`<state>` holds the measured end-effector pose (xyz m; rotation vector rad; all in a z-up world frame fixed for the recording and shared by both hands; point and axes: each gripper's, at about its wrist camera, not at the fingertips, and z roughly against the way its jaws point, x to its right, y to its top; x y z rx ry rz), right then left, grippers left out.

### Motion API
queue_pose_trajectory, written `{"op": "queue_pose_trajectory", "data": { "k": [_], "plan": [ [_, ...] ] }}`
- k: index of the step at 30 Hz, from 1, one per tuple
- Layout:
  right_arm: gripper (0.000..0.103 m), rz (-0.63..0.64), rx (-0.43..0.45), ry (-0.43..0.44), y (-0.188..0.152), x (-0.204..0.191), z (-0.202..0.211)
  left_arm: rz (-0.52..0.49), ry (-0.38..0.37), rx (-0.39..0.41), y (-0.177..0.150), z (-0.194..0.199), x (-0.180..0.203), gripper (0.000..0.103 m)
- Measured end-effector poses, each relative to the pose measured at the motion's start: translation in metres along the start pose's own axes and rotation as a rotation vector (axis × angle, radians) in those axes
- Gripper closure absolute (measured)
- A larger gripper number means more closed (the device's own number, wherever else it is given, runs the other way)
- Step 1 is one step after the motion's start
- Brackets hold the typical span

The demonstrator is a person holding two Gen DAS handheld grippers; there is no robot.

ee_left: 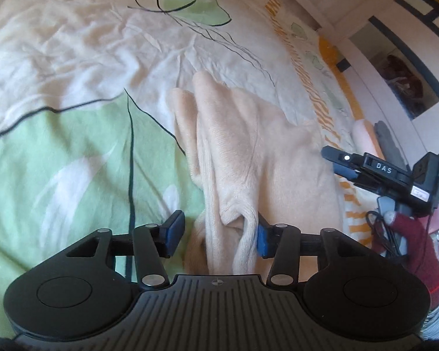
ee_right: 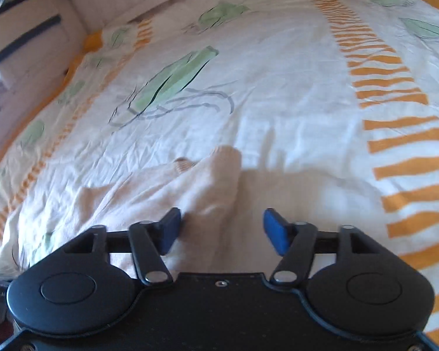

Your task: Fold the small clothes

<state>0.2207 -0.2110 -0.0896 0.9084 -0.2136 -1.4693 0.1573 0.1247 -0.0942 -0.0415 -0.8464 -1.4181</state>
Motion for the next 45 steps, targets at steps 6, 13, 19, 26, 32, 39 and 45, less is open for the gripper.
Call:
{"op": "queue_pose_trajectory", "data": {
  "k": [6, 13, 19, 26, 32, 39, 45],
  "plan": [
    [0.024, 0.086, 0.080, -0.039, 0.006, -0.011, 0.007, -0.217, 0.093, 0.161, 0.023, 0.029, 0.045, 0.049],
    [0.021, 0.198, -0.017, -0.162, 0.002, 0.000, -0.058, -0.298, 0.154, 0.147, 0.035, -0.022, 0.071, 0.045],
    [0.020, 0.182, 0.092, -0.110, 0.011, -0.003, -0.029, -0.351, 0.227, 0.116, 0.025, -0.049, 0.064, 0.040],
    [0.062, 0.353, 0.050, 0.107, 0.035, -0.037, -0.031, -0.227, 0.195, 0.144, 0.020, -0.050, 0.045, 0.026],
    [0.061, 0.394, -0.062, 0.103, 0.033, -0.043, -0.073, -0.212, 0.189, 0.147, 0.020, -0.048, 0.045, 0.026],
    [0.090, 0.334, -0.105, 0.188, 0.041, -0.036, -0.080, -0.213, 0.185, 0.153, 0.018, -0.048, 0.045, 0.026],
    [0.086, 0.413, -0.077, 0.125, 0.046, -0.051, -0.098, -0.204, 0.187, 0.162, 0.017, -0.048, 0.046, 0.026]
  ]
}}
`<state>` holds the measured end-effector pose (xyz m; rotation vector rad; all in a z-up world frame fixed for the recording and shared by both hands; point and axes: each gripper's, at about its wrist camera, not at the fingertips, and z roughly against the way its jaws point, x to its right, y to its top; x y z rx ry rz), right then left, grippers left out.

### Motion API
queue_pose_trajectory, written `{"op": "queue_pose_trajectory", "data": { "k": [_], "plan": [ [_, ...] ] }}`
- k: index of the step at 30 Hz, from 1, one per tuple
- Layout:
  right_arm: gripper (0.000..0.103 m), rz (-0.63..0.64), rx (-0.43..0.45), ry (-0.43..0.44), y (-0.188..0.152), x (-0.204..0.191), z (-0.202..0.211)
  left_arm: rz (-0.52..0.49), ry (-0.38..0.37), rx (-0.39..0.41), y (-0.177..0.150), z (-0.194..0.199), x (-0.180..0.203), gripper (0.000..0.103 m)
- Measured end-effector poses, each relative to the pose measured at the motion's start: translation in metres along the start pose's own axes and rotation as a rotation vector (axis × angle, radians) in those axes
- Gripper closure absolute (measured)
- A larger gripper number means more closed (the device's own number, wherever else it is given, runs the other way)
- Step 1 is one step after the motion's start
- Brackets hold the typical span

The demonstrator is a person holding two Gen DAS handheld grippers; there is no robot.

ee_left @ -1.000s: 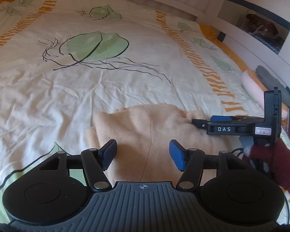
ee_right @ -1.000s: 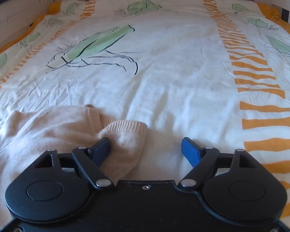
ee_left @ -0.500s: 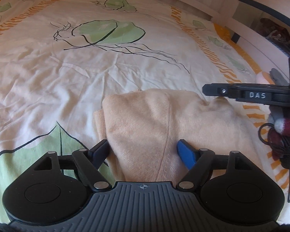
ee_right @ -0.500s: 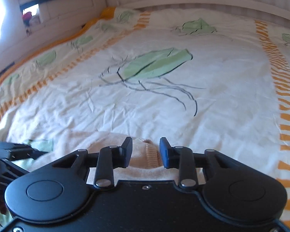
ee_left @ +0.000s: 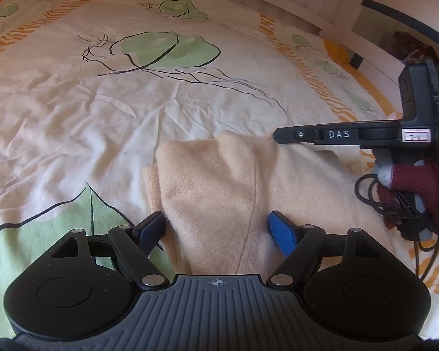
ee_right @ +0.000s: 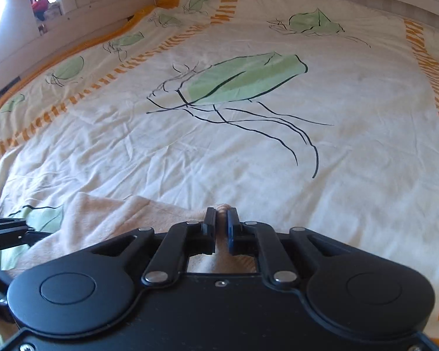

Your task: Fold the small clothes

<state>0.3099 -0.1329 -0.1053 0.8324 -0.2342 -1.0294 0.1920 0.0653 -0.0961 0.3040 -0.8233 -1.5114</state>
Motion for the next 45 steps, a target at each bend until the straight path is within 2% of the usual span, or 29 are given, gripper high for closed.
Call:
{"op": "queue_pose_trajectory", "data": {
  "k": [1, 2, 3, 4, 5, 7, 8, 9, 12, 16, 18, 23, 27, 33, 40, 43, 45],
  "plan": [
    [0.077, -0.013, 0.020, -0.015, -0.001, 0.000, 0.004, 0.002, -0.001, -0.001, 0.001, 0.001, 0.000, 0.026],
    [0.059, -0.028, 0.052, -0.033, -0.003, 0.001, 0.011, 0.005, -0.001, -0.002, 0.001, 0.001, 0.000, 0.026],
    [0.047, -0.045, 0.081, -0.050, -0.005, 0.001, 0.021, 0.012, -0.003, -0.004, 0.002, 0.003, -0.001, 0.026],
    [0.028, -0.060, 0.114, -0.067, -0.006, 0.001, 0.033, 0.016, -0.001, -0.006, 0.003, 0.005, 0.000, 0.026],
    [0.020, -0.068, 0.146, -0.089, -0.007, -0.001, 0.047, 0.015, 0.003, -0.010, 0.003, 0.007, 0.001, 0.026],
    [0.018, -0.079, 0.191, -0.138, -0.010, -0.007, 0.075, 0.005, 0.013, -0.019, 0.005, 0.014, 0.005, 0.026],
    [0.006, -0.089, 0.205, -0.157, -0.012, -0.011, 0.088, 0.002, 0.017, -0.022, 0.005, 0.017, 0.007, 0.026],
    [0.000, -0.102, 0.222, -0.164, -0.015, -0.015, 0.101, 0.001, 0.025, -0.021, 0.005, 0.022, 0.010, 0.025],
    [0.000, -0.151, 0.234, -0.179, -0.028, -0.028, 0.132, -0.007, 0.055, -0.006, 0.004, 0.037, 0.020, 0.024],
    [0.000, -0.196, 0.209, -0.243, -0.046, -0.048, 0.154, -0.020, 0.080, 0.017, 0.001, 0.059, 0.034, 0.024],
    [0.000, -0.223, 0.195, -0.234, -0.055, -0.057, 0.162, -0.029, 0.095, 0.030, -0.002, 0.070, 0.041, 0.024],
    [0.000, -0.262, 0.177, -0.268, -0.073, -0.077, 0.180, -0.060, 0.209, 0.049, -0.009, 0.092, 0.061, 0.024],
    [0.000, -0.228, 0.169, -0.273, -0.086, -0.097, 0.191, -0.081, 0.305, 0.079, -0.015, 0.109, 0.073, 0.024],
    [0.000, -0.214, 0.163, -0.254, -0.102, -0.122, 0.207, -0.102, 0.369, 0.095, -0.028, 0.130, 0.085, 0.024],
    [0.000, -0.281, 0.093, -0.375, -0.119, -0.134, 0.215, -0.078, 0.377, 0.071, -0.046, 0.144, 0.091, 0.024],
    [0.000, -0.284, 0.076, -0.384, -0.126, -0.137, 0.217, -0.068, 0.383, 0.058, -0.053, 0.147, 0.092, 0.025],
    [0.001, -0.283, 0.077, -0.353, -0.130, -0.138, 0.219, -0.070, 0.395, 0.055, -0.058, 0.149, 0.094, 0.025]
  ]
}}
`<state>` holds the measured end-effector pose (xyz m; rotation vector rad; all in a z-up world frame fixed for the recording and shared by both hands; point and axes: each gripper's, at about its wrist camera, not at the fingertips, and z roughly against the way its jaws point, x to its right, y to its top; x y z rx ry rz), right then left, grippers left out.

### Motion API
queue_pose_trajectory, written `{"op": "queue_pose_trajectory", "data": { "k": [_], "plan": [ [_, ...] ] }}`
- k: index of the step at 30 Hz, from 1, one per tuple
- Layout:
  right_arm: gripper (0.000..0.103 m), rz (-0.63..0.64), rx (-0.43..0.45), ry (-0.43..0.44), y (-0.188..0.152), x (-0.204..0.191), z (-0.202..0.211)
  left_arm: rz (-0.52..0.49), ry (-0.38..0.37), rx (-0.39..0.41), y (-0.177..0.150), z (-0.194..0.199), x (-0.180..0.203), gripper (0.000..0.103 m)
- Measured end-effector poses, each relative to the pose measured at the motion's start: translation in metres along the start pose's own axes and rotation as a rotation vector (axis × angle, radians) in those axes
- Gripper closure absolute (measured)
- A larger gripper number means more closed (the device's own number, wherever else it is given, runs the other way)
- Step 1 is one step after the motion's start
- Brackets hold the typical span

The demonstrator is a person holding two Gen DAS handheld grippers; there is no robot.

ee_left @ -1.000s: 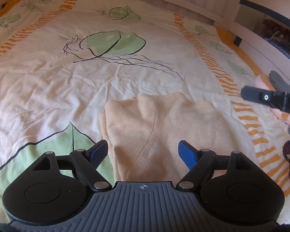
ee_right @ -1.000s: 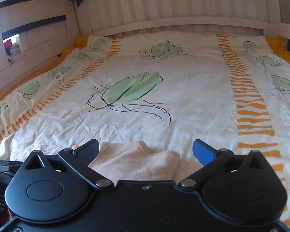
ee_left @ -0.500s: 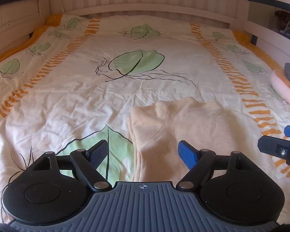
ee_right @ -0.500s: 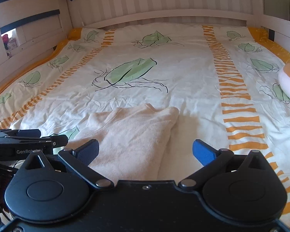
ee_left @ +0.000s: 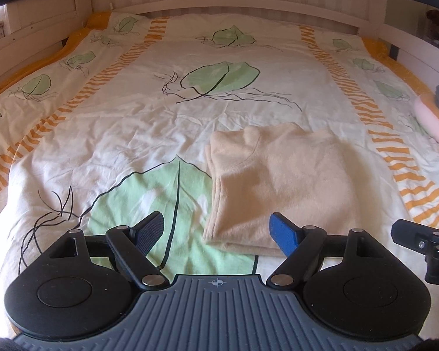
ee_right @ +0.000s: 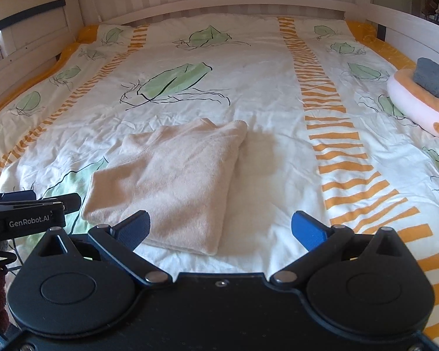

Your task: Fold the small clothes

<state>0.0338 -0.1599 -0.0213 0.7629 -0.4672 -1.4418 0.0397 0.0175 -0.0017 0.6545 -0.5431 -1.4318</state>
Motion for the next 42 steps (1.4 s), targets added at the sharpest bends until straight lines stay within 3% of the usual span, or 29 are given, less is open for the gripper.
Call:
{"op": "queue_pose_trajectory", "data": {
  "k": [7, 42],
  "plan": [
    [0.001, -0.011, -0.023, 0.049, -0.010, -0.004, 0.005, -0.002, 0.021, -0.013, -0.010, 0.006, 0.002, 0.025],
    [0.001, -0.041, -0.093, 0.064, -0.013, -0.005, -0.010, -0.003, -0.017, -0.080, -0.016, -0.003, 0.007, 0.025]
  ]
}}
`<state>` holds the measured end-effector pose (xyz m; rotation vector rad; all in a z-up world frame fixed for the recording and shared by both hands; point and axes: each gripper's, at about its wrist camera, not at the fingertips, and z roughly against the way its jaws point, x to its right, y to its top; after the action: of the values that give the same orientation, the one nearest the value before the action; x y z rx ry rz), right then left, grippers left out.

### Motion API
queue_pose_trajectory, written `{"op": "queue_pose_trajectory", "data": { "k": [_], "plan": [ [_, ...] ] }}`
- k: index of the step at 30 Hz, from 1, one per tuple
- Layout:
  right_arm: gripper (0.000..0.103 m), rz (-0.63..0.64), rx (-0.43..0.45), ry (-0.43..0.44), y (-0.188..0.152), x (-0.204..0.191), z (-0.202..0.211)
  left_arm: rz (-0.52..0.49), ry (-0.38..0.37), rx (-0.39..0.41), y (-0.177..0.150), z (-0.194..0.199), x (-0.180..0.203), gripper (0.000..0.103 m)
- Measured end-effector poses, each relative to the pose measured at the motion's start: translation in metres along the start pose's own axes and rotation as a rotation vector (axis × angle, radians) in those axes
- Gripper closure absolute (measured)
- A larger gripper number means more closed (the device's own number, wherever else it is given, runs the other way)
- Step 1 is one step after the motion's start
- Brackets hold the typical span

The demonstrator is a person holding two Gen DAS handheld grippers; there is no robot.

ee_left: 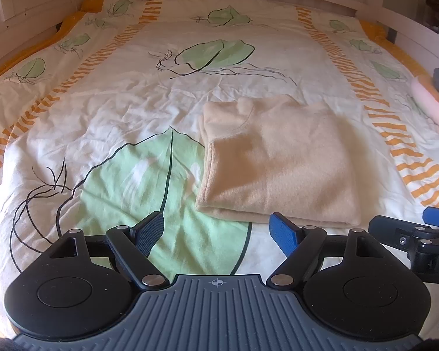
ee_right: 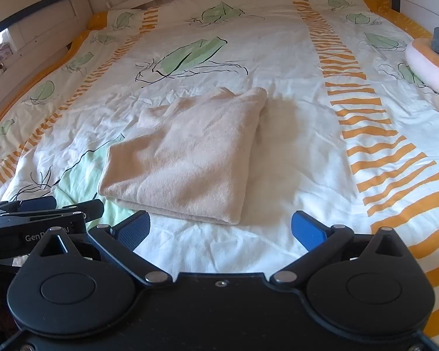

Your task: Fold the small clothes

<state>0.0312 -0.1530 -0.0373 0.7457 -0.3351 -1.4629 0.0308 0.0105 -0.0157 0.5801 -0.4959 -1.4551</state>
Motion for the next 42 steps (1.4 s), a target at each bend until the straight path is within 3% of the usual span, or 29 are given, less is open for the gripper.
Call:
{"op": "queue_pose_trajectory", "data": {
  "k": [42],
  "plan": [
    [0.001, -0.023, -0.054, 0.010, 0.017, 0.004, -0.026, -0.049, -0.044, -0.069, 0.016, -0.019, 0.012, 0.025]
  ]
}}
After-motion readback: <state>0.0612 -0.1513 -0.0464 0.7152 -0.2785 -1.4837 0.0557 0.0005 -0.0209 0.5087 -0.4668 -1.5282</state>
